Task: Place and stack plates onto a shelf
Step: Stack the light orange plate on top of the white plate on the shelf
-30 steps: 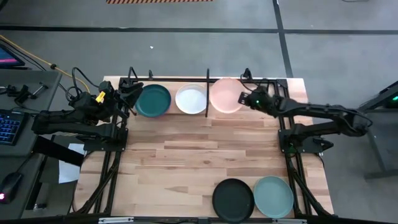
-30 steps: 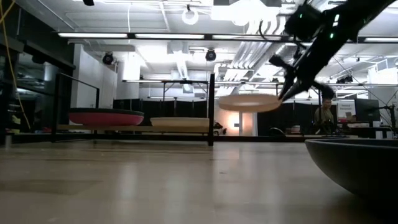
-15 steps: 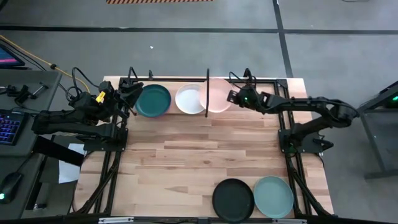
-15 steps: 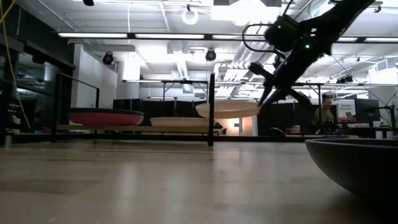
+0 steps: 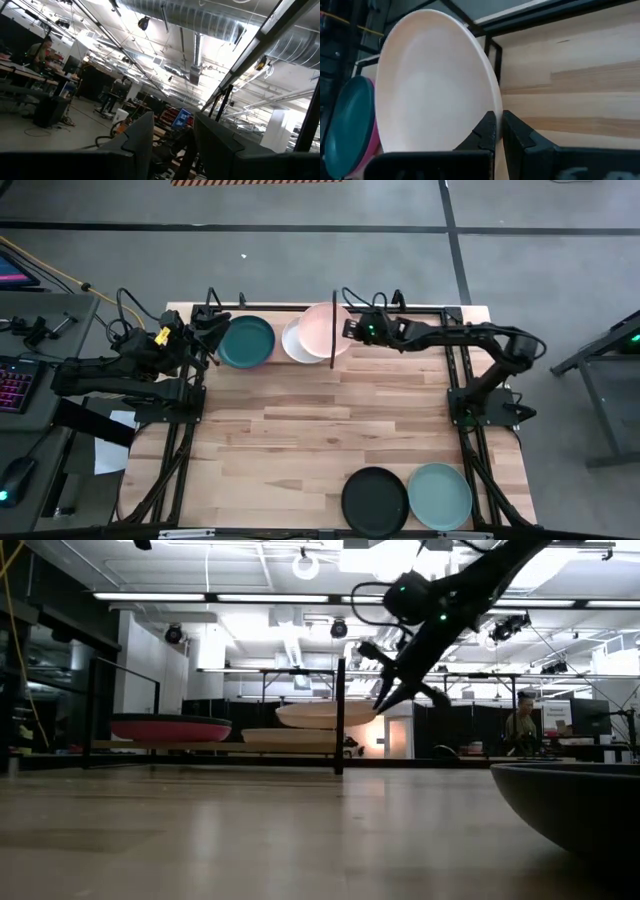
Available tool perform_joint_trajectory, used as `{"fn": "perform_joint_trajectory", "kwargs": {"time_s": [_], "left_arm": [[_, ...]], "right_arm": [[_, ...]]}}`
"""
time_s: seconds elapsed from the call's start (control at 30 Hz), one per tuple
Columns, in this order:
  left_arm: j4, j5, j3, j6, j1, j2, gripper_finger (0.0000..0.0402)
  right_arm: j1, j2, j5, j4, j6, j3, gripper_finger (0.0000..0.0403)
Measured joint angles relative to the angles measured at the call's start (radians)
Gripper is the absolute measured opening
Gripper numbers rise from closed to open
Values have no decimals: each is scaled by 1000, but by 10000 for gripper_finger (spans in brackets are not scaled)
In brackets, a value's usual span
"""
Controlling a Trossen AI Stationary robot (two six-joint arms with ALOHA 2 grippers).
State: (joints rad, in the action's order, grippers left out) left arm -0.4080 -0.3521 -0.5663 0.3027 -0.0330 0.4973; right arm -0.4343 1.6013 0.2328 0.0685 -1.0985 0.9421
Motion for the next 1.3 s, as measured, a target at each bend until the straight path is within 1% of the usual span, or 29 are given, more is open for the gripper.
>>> {"fn": "perform_joint_trajectory", "kwargs": {"time_s": [0.23, 0.43, 0.67, 0.97, 1.1, 1.3], "left_arm": [[0, 0, 0, 0, 0, 0, 131], [-1, 0, 0, 0, 0, 0, 131], [0, 0, 0, 0, 0, 0, 131], [0, 0, 0, 0, 0, 0, 131], [0, 0, 0, 0, 0, 0, 131], [0, 0, 0, 0, 0, 0, 131]], "right_arm": [[0, 114, -34, -8, 20, 112, 0], [1, 172, -76, -9, 53, 191, 0], [3, 185, -95, -6, 79, 208, 0], [3, 185, -95, -3, 79, 206, 3], [3, 185, -95, -1, 93, 206, 28], [3, 185, -94, -2, 115, 206, 99]]}}
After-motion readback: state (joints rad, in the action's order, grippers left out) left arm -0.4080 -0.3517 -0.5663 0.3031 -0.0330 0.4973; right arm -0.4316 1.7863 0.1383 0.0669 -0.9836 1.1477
